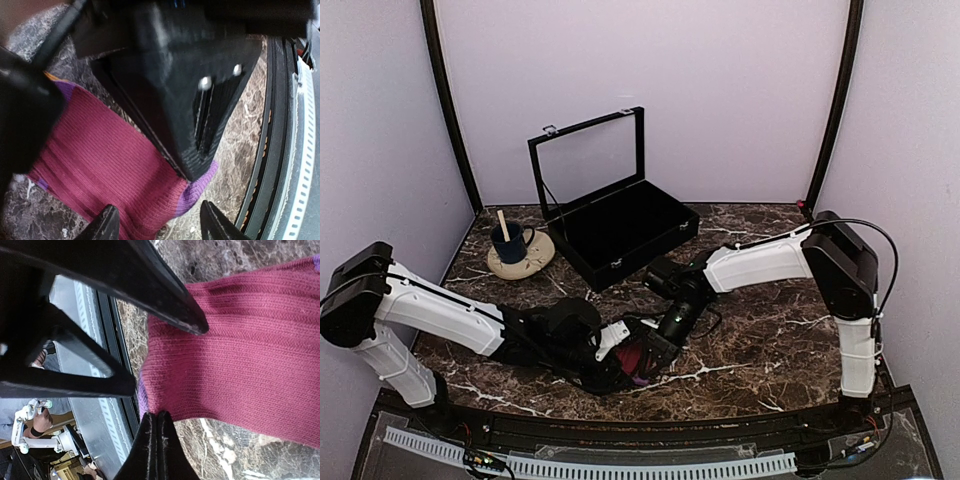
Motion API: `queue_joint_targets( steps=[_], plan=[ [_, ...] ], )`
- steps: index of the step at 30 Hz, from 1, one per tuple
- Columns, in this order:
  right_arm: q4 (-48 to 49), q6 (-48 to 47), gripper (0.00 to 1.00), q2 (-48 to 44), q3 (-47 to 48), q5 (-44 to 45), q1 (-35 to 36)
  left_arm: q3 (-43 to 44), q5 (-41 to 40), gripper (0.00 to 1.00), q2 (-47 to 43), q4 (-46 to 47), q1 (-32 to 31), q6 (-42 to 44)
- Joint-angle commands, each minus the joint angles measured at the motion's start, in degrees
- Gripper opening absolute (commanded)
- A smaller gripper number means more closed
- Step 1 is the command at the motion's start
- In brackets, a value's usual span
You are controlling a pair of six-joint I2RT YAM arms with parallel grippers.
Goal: Roll the socks
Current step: Roll the sock at the center of the board.
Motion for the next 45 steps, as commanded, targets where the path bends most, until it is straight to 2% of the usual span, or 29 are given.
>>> queue_joint_targets(
  steps=[1, 12, 19, 32, 38, 45],
  plan=[
    [-1.06, -0.90, 0.00, 1.35, 1.68, -1.62, -0.67, 1.29, 1.68, 0.56, 0.81, -1.47, -0.29, 2.47],
    [-1.92, -1.08, 0.00, 2.54, 2.22, -2.14, -0.90, 2.99, 2.29, 0.38, 3.77, -1.77, -0.29, 4.48],
    [-1.94, -0.99, 0.00, 3.03, 2.66, -1.63, -1.29, 4.28, 3.41, 0.22, 4.55, -2.90, -0.22, 5.68],
    [-2.20, -0.67, 0.01, 4.16, 3.24, 1.42, -1.39, 5.03, 7.81, 0.00, 6.13, -3.59, 2.30, 3.63],
    [0.10, 1.00, 0.11, 3.14, 1.48, 2.41, -1.98, 4.95, 12.78, 0.00, 6.68, -3.95, 5.97, 1.85],
    [5.40, 4.07, 0.24, 1.65, -2.82, 1.59, -3.89, 8.82, 16.28, 0.00, 9.45, -9.12, 7.70, 3.15]
  ],
)
